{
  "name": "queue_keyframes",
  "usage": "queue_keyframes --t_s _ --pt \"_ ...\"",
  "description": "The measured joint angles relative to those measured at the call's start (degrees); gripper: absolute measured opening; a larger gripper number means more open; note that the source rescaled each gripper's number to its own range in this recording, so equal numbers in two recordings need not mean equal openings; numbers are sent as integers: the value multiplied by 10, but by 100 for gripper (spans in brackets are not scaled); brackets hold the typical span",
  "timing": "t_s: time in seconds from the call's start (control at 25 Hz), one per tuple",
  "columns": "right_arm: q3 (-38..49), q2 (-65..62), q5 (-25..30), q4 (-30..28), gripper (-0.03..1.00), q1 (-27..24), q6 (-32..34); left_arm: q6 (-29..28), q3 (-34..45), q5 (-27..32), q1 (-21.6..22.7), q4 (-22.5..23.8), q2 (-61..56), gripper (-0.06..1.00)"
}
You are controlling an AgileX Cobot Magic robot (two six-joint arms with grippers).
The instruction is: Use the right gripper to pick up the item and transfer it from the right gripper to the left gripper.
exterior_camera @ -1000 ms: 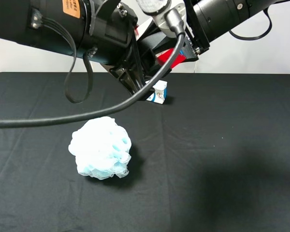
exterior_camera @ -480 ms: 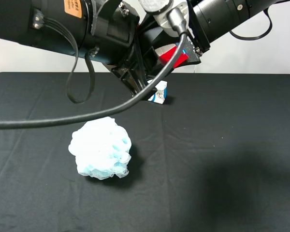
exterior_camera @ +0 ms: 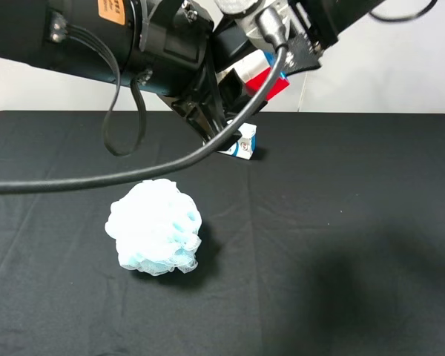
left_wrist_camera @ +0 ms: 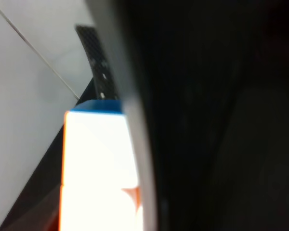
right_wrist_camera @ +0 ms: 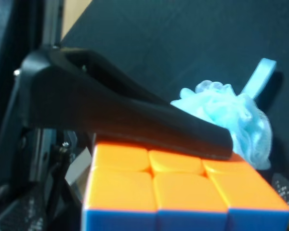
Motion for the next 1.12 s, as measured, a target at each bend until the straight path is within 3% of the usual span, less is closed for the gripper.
queue_keyframes --t_s 0.36,0.76,1.12 --pt "-60 0 17 -69 99 -11 25 0 0 -1 0 0 0 1" --pt "-62 0 20 -69 100 -88 37 0 0 1 0 0 1 0" --pt "-63 -21 18 -61 100 -101 37 0 0 1 0 0 1 0"
